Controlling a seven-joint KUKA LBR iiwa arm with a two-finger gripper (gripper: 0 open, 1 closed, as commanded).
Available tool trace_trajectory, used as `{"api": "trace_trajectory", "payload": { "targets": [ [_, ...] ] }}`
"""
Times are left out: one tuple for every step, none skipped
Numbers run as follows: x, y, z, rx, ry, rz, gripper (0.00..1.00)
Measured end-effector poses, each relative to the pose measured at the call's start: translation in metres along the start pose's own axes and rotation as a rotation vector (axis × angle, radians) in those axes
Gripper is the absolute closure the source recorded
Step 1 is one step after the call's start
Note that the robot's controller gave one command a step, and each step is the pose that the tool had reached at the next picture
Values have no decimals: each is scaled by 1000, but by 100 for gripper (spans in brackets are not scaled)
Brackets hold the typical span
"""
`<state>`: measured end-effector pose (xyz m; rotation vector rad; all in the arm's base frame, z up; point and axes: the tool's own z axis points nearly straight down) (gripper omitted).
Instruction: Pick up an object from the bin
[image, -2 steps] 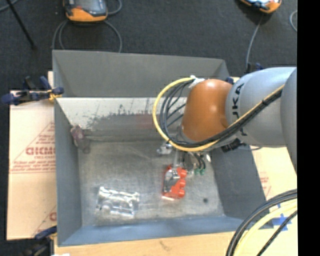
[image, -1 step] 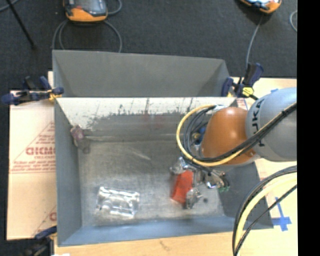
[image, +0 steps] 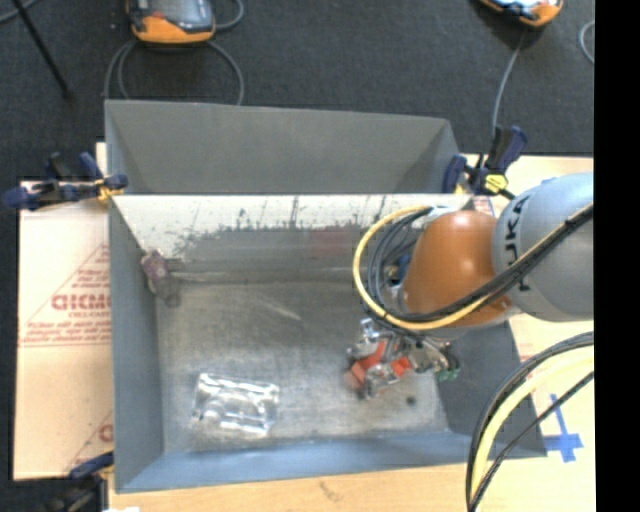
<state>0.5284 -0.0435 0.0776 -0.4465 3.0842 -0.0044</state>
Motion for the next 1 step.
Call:
{"api": "trace_trajectory", "payload": {
  "targets": [
    [-1, -40, -134, -3, 15, -213, 100]
  ]
}}
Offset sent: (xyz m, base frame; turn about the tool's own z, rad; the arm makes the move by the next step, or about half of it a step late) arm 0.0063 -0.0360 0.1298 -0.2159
